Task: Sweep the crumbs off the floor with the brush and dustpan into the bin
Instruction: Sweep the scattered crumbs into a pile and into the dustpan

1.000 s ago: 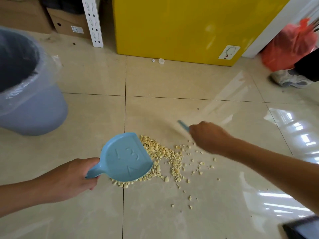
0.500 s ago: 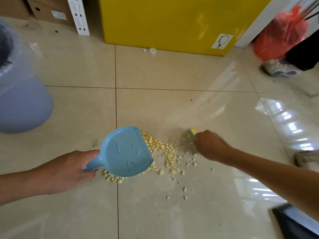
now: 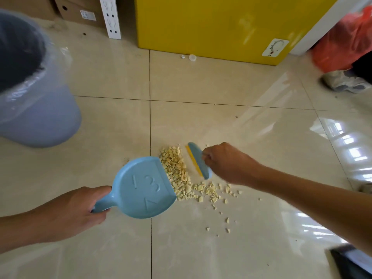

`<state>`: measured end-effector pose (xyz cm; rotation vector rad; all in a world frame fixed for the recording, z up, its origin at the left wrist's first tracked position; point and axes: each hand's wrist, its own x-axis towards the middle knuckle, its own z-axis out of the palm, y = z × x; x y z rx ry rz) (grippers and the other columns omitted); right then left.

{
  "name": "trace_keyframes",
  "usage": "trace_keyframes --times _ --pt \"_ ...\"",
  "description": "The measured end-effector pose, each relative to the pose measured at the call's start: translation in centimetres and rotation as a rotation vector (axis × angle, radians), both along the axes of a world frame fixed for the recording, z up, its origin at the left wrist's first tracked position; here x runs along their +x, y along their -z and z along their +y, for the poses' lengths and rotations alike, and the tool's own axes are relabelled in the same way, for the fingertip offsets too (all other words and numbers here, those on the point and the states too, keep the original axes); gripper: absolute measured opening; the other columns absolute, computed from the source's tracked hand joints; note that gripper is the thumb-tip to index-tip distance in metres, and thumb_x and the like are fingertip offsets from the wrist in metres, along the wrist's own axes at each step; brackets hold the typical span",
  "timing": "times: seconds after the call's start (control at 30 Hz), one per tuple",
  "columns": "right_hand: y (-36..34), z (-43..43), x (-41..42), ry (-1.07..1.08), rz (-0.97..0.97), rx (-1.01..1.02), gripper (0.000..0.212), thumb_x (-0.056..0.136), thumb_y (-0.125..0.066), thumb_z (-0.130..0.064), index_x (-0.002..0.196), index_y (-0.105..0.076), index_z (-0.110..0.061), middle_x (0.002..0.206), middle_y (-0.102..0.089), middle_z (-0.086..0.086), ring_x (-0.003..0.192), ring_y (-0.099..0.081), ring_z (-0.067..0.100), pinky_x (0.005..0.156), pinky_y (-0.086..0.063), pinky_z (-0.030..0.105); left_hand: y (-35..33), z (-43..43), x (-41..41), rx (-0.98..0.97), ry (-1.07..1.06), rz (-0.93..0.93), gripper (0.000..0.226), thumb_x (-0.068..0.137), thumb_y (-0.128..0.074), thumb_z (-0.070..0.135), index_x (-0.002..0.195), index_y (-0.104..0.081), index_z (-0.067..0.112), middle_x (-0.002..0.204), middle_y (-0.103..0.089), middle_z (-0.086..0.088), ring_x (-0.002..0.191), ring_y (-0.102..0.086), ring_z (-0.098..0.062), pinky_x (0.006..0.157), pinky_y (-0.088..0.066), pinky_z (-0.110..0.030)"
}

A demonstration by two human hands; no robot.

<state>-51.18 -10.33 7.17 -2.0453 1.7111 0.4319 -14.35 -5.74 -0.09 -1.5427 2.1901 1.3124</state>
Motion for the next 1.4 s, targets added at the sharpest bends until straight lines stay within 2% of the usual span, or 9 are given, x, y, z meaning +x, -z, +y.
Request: trace_keyframes --times 0.1,0.23,0.33,0.5,0.63,0.83,1.0,1.13,1.4 --pt "-0.7 -1.7 -3.5 -0.054 0.224 -0.114 0.024 0.099 -0.039 -0.014 0.081 -0.054 -0.01 0.073 -0.06 0.009 0.065 -0.058 0.028 0.06 -0.051 0.038 -0.1 0.5 0.5 -0.005 0.018 -0.004 0.026 0.079 -0.054 0.034 0.095 -0.055 0.014 0.078 -0.058 -0.013 0.054 -0.04 -0.007 0.057 -0.035 -0.028" --pt "1.0 -2.3 -4.8 -0.051 0.359 -0.185 0.025 0.1 -0.039 -0.02 0.101 -0.062 -0.011 0.066 -0.052 0.003 0.054 -0.055 0.022 0.048 -0.045 0.031 -0.5 0.2 0.5 -0.021 0.048 0.035 0.018 0.082 -0.055 0.03 0.089 -0.054 0.014 0.073 -0.056 -0.011 0.054 -0.039 -0.005 0.056 -0.034 -0.027" --pt "3.2 -0.6 -3.0 -0.165 0.36 -0.139 0.025 0.101 -0.04 -0.023 0.113 -0.059 -0.012 0.086 -0.064 0.01 0.068 -0.064 0.031 0.053 -0.04 0.031 -0.6 0.1 0.3 -0.015 0.047 0.028 0.022 0.08 -0.053 0.032 0.091 -0.053 0.013 0.075 -0.057 -0.012 0.055 -0.04 -0.007 0.058 -0.035 -0.028" --pt "2.2 0.9 -0.1 -0.254 0.13 -0.174 0.026 0.102 -0.037 -0.028 0.088 -0.056 -0.017 0.064 -0.052 0.002 0.05 -0.053 0.023 0.047 -0.048 0.035 -0.7 0.5 1.5 -0.041 0.069 -0.016 0.034 0.077 -0.05 0.035 0.102 -0.06 0.016 0.075 -0.058 -0.01 0.055 -0.042 -0.015 0.055 -0.04 -0.033" --pt "-0.8 0.2 0.9 -0.098 -0.131 -0.124 0.035 0.101 -0.037 -0.028 0.071 -0.049 -0.016 0.056 -0.049 0.001 0.046 -0.042 0.015 0.046 -0.033 0.033 -2.1 0.1 3.9 -0.177 -0.008 0.029 0.039 0.068 -0.049 0.038 0.095 -0.068 0.018 0.067 -0.06 0.001 0.051 -0.043 -0.004 0.056 -0.045 -0.027" --pt "2.4 5.0 6.2 0.058 -0.57 0.275 0.034 0.098 -0.047 -0.029 0.076 -0.057 -0.004 0.059 -0.049 -0.002 0.048 -0.041 0.004 0.05 -0.036 0.024 -3.0 -0.7 7.4 -0.322 -0.139 -0.095 0.02 0.069 -0.052 0.038 0.086 -0.063 0.034 0.065 -0.06 0.009 0.053 -0.046 -0.011 0.053 -0.048 -0.035" --pt "6.3 7.6 11.6 -0.007 -0.642 0.292 0.037 0.098 -0.046 -0.026 0.071 -0.048 0.0 0.059 -0.041 0.004 0.051 -0.032 0.008 0.052 -0.03 0.031 -3.3 -1.1 7.9 -0.383 -0.166 -0.154 0.018 0.071 -0.056 0.034 0.086 -0.061 0.026 0.06 -0.059 0.002 0.058 -0.056 -0.024 0.058 -0.052 -0.04" --pt "6.9 4.4 11.7 -0.022 -0.549 0.244 0.038 0.099 -0.046 -0.025 0.065 -0.049 -0.008 0.056 -0.041 0.0 0.052 -0.036 0.012 0.054 -0.032 0.032 -3.2 -0.7 8.0 -0.388 -0.166 -0.152 0.015 0.069 -0.052 0.032 0.079 -0.055 0.022 0.058 -0.056 0.0 0.057 -0.054 -0.021 0.057 -0.048 -0.04" --pt "6.5 -2.0 2.3 0.166 -0.337 0.171 0.033 0.098 -0.053 -0.031 0.084 -0.075 -0.012 0.054 -0.048 0.001 0.048 -0.039 0.013 0.05 -0.03 0.027 -2.8 0.6 8.7 -0.376 -0.169 -0.154 0.021 0.07 -0.048 0.038 0.078 -0.052 0.019 0.057 -0.052 0.0 0.055 -0.051 -0.02 0.055 -0.047 -0.04"
